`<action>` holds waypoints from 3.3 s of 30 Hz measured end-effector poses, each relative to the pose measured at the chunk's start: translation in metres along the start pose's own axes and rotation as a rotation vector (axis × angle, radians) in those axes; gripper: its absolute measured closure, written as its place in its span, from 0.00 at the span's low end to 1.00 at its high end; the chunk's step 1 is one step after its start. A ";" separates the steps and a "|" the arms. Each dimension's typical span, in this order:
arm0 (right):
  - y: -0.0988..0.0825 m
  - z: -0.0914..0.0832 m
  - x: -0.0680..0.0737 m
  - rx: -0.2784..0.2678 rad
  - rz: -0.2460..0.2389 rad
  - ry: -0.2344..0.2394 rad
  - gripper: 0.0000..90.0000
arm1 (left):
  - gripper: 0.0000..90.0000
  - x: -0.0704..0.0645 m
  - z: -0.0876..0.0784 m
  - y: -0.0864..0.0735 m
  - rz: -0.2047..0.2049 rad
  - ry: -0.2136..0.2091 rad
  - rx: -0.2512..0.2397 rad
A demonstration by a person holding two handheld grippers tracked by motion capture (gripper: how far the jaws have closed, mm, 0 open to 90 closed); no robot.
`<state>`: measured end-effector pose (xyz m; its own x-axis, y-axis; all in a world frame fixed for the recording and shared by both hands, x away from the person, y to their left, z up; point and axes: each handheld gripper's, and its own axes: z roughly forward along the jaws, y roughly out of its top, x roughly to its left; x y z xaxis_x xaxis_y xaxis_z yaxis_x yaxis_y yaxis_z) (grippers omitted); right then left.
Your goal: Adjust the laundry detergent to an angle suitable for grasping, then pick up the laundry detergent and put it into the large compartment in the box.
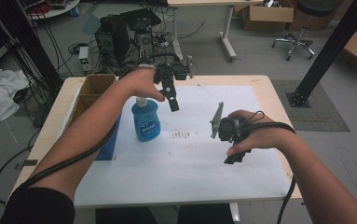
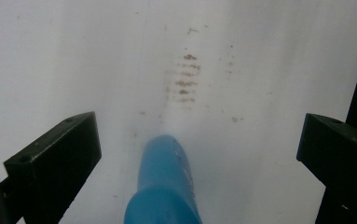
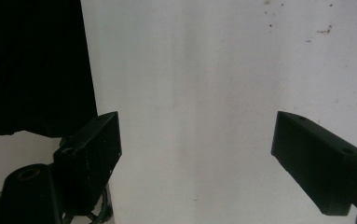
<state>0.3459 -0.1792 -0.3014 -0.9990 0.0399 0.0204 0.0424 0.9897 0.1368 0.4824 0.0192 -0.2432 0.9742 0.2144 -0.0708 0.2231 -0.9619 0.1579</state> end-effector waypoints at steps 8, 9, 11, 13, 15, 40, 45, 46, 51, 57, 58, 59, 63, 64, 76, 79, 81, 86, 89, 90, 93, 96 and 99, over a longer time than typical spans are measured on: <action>0.000 -0.001 -0.003 -0.007 -0.010 0.001 0.18 | 0.00 0.005 0.001 0.000 -0.011 0.000 0.005; 0.000 -0.002 -0.004 -0.005 -0.011 0.001 0.18 | 0.00 0.005 0.001 0.000 -0.011 0.000 0.005; -0.001 -0.002 -0.005 -0.013 -0.010 0.002 0.18 | 0.00 0.007 0.001 -0.001 -0.020 -0.007 -0.002; -0.001 -0.002 -0.005 -0.015 -0.014 0.001 0.18 | 0.00 0.007 0.001 -0.001 -0.019 -0.001 0.008; -0.001 -0.003 -0.005 -0.011 -0.011 -0.003 0.18 | 0.00 0.006 -0.001 -0.002 -0.022 0.006 0.007; 0.004 -0.010 -0.002 -0.007 -0.003 -0.023 0.18 | 0.00 0.006 -0.014 0.002 -0.024 0.027 0.012; 0.002 -0.010 -0.001 -0.006 -0.007 -0.016 0.18 | 0.00 0.002 -0.016 0.006 -0.023 0.031 0.022; 0.002 -0.011 -0.002 -0.009 -0.007 -0.017 0.18 | 0.00 0.002 -0.017 0.006 -0.022 0.032 0.014; 0.002 -0.013 -0.002 -0.013 -0.014 -0.023 0.18 | 0.00 0.000 -0.023 0.002 -0.036 0.041 0.009; 0.005 -0.013 0.000 -0.014 -0.027 -0.027 0.18 | 0.00 -0.001 -0.029 -0.009 -0.069 0.048 -0.003; 0.005 -0.012 0.001 -0.018 -0.033 -0.027 0.18 | 0.00 -0.002 -0.030 -0.012 -0.078 0.049 -0.003; 0.006 -0.012 0.002 -0.017 -0.034 -0.026 0.18 | 0.00 -0.003 -0.032 -0.014 -0.083 0.052 -0.004; 0.009 -0.011 0.004 -0.015 -0.052 -0.022 0.18 | 0.00 -0.006 -0.038 -0.023 -0.111 0.057 -0.027; 0.009 -0.011 0.004 -0.015 -0.052 -0.022 0.18 | 0.00 -0.006 -0.039 -0.026 -0.118 0.058 -0.032; 0.015 -0.009 0.006 -0.022 -0.073 -0.024 0.18 | 0.00 -0.007 -0.042 -0.054 -0.186 0.059 -0.034; 0.015 -0.008 0.007 -0.023 -0.077 -0.024 0.18 | 0.00 -0.006 -0.039 -0.060 -0.210 0.052 -0.028; 0.015 -0.008 0.007 -0.025 -0.078 -0.025 0.18 | 0.00 -0.006 -0.037 -0.061 -0.212 0.048 -0.028; 0.014 -0.007 0.008 -0.026 -0.076 -0.021 0.18 | 0.00 -0.005 -0.031 -0.066 -0.223 0.040 -0.008; 0.014 -0.006 0.008 -0.026 -0.078 -0.020 0.18 | 0.00 -0.004 -0.028 -0.068 -0.227 0.036 0.004; 0.014 -0.005 0.008 -0.025 -0.077 -0.020 0.18 | 0.00 -0.003 -0.025 -0.070 -0.232 0.032 0.003; 0.015 -0.005 0.008 -0.025 -0.080 -0.019 0.18 | 0.00 -0.002 -0.023 -0.071 -0.235 0.026 0.003; 0.014 -0.005 0.009 -0.019 -0.074 -0.017 0.18 | 0.00 0.000 -0.020 -0.073 -0.243 0.015 0.006; 0.014 -0.005 0.009 -0.020 -0.073 -0.018 0.18 | 0.00 0.002 -0.015 -0.075 -0.246 0.011 0.006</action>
<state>0.3379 -0.1656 -0.2946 -0.9995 -0.0292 -0.0080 -0.0301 0.9871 0.1575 0.4679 0.0943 -0.2408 0.8908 0.4443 -0.0954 0.4537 -0.8815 0.1309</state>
